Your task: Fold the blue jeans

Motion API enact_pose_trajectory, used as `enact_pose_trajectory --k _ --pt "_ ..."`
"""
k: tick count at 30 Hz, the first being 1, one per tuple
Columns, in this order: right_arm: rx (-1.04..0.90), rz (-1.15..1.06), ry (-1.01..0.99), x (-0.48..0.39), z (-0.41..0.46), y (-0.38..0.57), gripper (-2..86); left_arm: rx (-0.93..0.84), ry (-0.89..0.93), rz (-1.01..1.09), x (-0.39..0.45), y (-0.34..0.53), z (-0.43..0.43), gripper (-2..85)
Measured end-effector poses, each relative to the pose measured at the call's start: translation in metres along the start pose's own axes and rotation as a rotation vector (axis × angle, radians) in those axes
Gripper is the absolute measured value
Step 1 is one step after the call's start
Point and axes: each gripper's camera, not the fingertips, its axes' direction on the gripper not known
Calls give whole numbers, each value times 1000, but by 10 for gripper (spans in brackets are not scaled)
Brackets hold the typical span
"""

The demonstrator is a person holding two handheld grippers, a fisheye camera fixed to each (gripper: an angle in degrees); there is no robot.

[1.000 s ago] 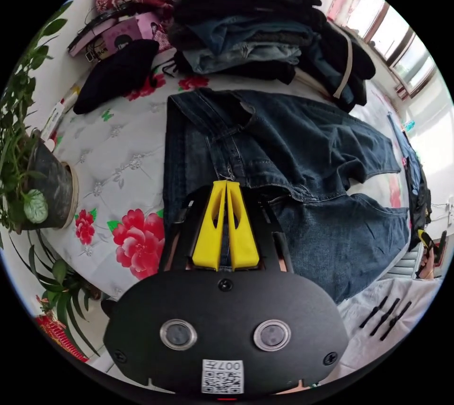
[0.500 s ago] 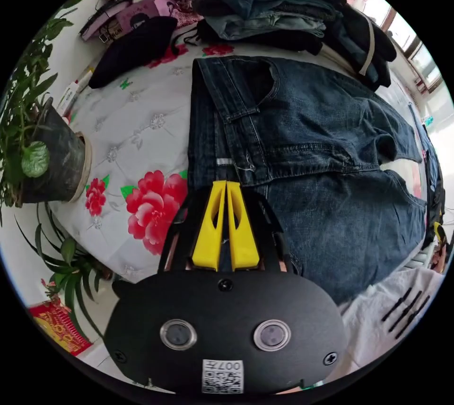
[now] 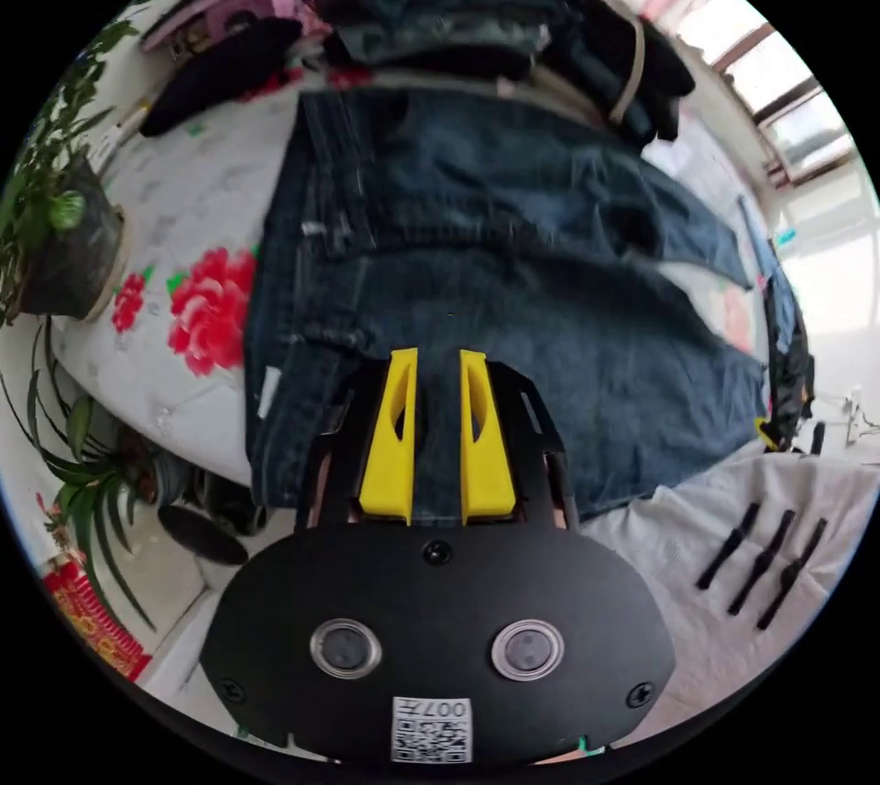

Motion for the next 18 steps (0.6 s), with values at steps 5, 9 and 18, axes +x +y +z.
enact_pose_trajectory --k 5,9,18 --pt "-37 76 -13 26 2 -6 8 20 -38 -80 2 6 1 36" --pt "124 -38 80 11 -36 -31 12 177 -40 -82 1 -11 -39 13" --pt "165 -428 -29 -110 -43 -247 65 173 -182 72 0 -201 -43 70"
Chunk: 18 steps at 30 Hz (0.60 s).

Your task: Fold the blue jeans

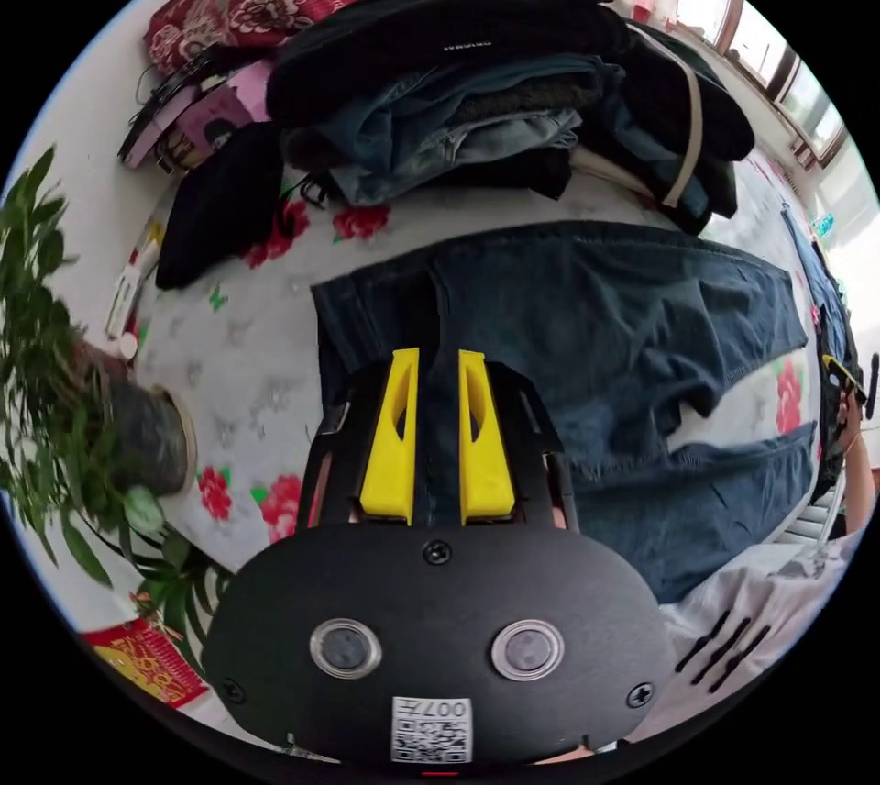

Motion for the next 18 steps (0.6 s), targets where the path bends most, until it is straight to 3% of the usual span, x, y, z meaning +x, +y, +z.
enact_pose_trajectory --k 8,10,13,18 --pt "-218 -160 67 -28 102 -168 107 -158 -45 -6 -2 -112 88 86" --pt "-307 -212 69 -35 126 -178 109 -212 -33 34 0 -116 108 78" --pt "-290 -322 113 -49 128 -176 91 -154 -1 119 6 -113 112 23" --pt "-285 -266 51 -43 99 -170 18 -134 -3 115 5 -102 108 -8"
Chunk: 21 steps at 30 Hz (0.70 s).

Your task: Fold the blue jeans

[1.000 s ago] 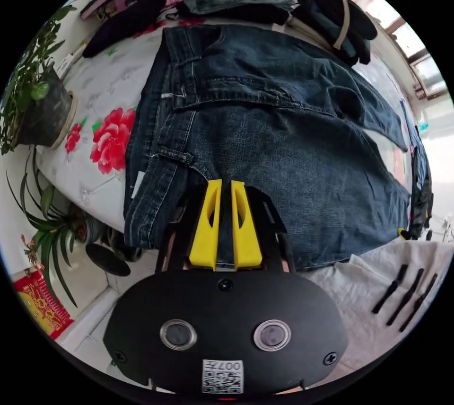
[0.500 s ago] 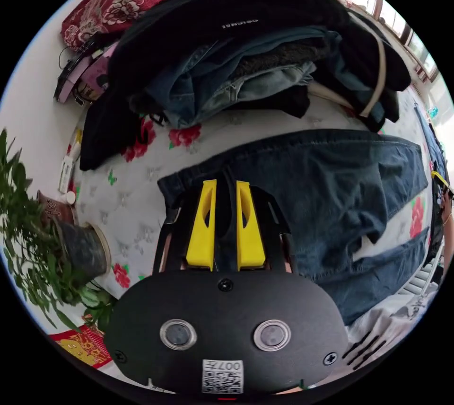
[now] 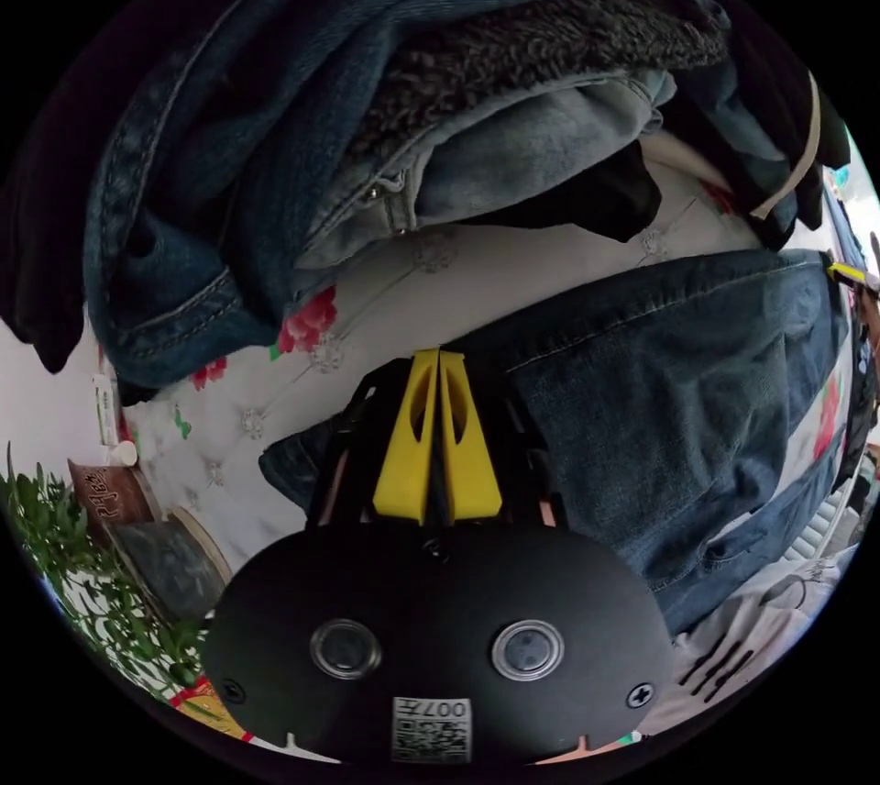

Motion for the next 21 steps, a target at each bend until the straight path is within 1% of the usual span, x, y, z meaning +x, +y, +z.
enact_pose_trajectory --k 4,6,8,9,11,12,14,16,18,19,20,21 --pt "225 -65 30 -12 -75 59 3 229 132 -56 -19 48 -56 -9" --pt "321 -80 58 -18 -111 91 1 314 150 -48 -21 79 -86 -9" --pt "466 -75 92 -24 -163 140 0 425 145 -44 -22 128 -130 -10" --pt "502 -72 92 -25 -176 153 0 452 150 -51 -24 141 -140 -10" --pt "638 -53 95 -29 -219 210 1 564 177 -70 -27 201 -178 -10" --pt "665 -47 95 -30 -228 225 1 591 184 -73 -27 217 -186 -10" --pt "728 -19 103 -34 -245 287 1 660 229 -84 -23 280 -202 -9" --pt "734 8 104 -36 -241 335 2 656 223 -98 -13 322 -199 -9" --pt "687 59 107 -36 -221 378 3 589 232 -114 0 357 -180 -9" --pt "614 119 101 -34 -197 404 4 510 236 -128 11 376 -157 -9" --pt "513 195 81 -31 -164 427 6 395 236 -146 23 389 -126 -9" --pt "458 239 66 -29 -145 438 8 327 231 -152 29 394 -108 -9"
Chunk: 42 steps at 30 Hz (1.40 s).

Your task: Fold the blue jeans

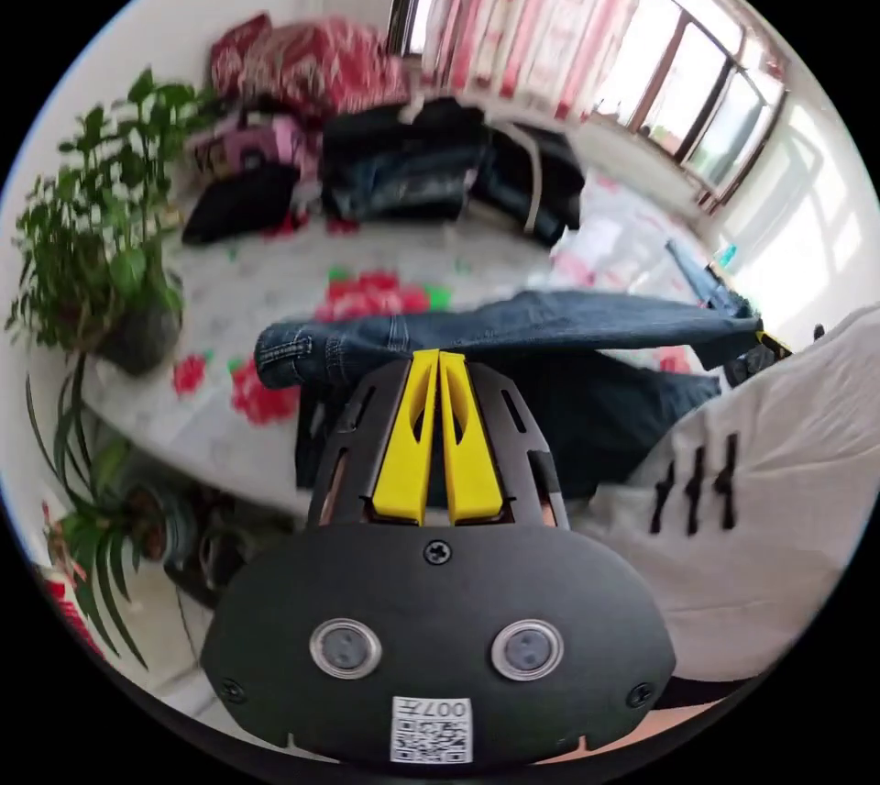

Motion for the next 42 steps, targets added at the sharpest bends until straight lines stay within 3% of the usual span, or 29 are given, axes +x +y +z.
enact_pose_trajectory --k 2,4,7,13,18,25,28,31,34,37,39,42 --pt "-237 227 -29 21 50 68 19 -212 -2 -116 -7 40 60 -10" --pt "-308 374 -46 37 63 106 35 -276 14 -242 -18 56 83 -10" --pt "-206 496 -119 64 44 131 65 -264 33 -272 -22 54 91 -10" --pt "-127 541 -208 130 29 126 108 -347 -58 -93 0 30 104 -10" --pt "-173 570 -508 168 40 134 115 -342 -62 -103 4 25 106 -10" --pt "67 989 -648 253 45 190 102 -320 -43 -194 5 24 114 -10" --pt "79 1082 -615 273 61 182 75 -329 -47 -215 7 21 121 -10" --pt "8 1030 -567 278 64 146 29 -346 -64 -205 12 17 127 -10" --pt "284 750 -556 270 -2 108 7 -352 -73 -192 17 14 130 -10" --pt "398 532 -472 260 -46 103 4 -339 -81 -190 22 15 132 -10" --pt "348 547 -408 267 -38 113 7 -328 -72 -187 26 16 135 -10" --pt "101 773 -332 287 30 146 25 -330 -83 -201 29 16 142 -10"
